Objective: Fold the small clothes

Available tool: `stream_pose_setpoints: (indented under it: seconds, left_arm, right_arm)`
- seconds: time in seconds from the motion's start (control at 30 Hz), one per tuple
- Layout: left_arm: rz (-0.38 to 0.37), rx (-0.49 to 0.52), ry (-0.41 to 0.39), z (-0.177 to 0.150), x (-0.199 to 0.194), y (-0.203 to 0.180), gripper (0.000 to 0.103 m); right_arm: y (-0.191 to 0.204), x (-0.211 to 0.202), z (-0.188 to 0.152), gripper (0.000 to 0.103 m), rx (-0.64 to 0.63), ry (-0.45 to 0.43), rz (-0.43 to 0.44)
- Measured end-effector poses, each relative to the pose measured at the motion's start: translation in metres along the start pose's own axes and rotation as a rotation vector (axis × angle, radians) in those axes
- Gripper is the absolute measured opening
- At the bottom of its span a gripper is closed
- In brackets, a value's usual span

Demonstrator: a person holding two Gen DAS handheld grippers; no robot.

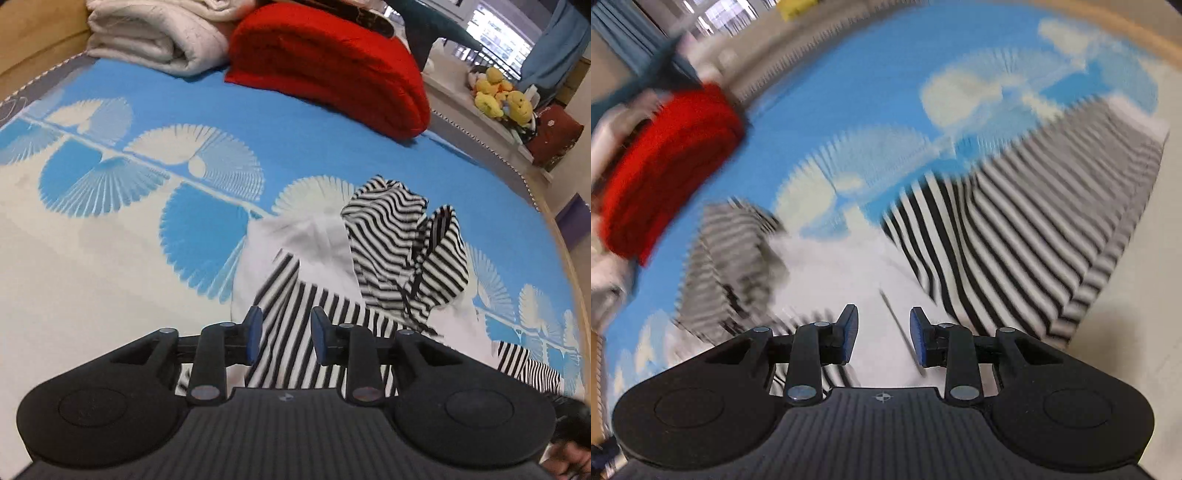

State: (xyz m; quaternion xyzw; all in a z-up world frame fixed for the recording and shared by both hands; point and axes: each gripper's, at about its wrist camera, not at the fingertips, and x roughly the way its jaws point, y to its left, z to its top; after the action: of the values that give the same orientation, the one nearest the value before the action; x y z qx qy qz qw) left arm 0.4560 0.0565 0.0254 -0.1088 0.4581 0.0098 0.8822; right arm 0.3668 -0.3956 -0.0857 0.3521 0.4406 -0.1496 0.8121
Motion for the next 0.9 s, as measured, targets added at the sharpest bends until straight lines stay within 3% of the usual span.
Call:
stream_pose_setpoints:
  seconds: [0.13,0.23,0.27,0.3,0.43,0.53,0.6,0.67,0.77,0.83,0.9]
  left_arm:
    - [0.057,0.059,-0.051,0.012,0.000,0.007,0.032]
    - [0.060,0.034,-0.024,0.012,0.006,0.021,0.032]
    - [0.068,0.032,-0.016,0.013,0.007,0.024,0.032]
    - [0.075,0.033,-0.008,0.016,0.011,0.031,0.032]
    - [0.085,0.049,0.013,0.016,0.024,0.035,0.032]
    - [0.076,0.056,0.045,0.010,0.035,0.036,0.032]
    - [0.068,0.068,0.075,0.003,0.043,0.034,0.032]
    - [0.057,0.082,0.104,-0.004,0.051,0.032,0.032]
    - [0.074,0.108,0.140,-0.015,0.063,0.026,0.032]
    - [0.072,0.132,0.163,-0.023,0.069,0.019,0.032]
    - [0.047,0.145,0.191,-0.032,0.075,0.012,0.032]
  right_arm:
    - [-0.003,0.050,-0.014,0.034,-0.031,0.120,-0.062]
    - [0.005,0.061,-0.021,0.033,-0.070,0.089,-0.060]
    - [0.013,0.059,-0.021,0.020,-0.111,0.081,-0.053]
    - [0.020,0.058,-0.020,0.000,-0.139,0.072,-0.031]
    - [0.047,0.035,-0.023,0.000,-0.243,-0.029,0.037]
    - [0.049,0.002,-0.011,0.000,-0.235,-0.182,0.077]
    - [0.040,-0.006,-0.003,0.000,-0.205,-0.244,0.054]
    - [0.024,0.005,0.000,0.000,-0.153,-0.205,-0.052]
    - [0.007,0.035,-0.001,0.004,-0.087,-0.024,-0.170]
    - [0.006,0.031,0.000,0.004,-0.054,-0.059,-0.175]
    - [0.020,0.020,0.000,0.005,-0.113,-0.124,-0.113]
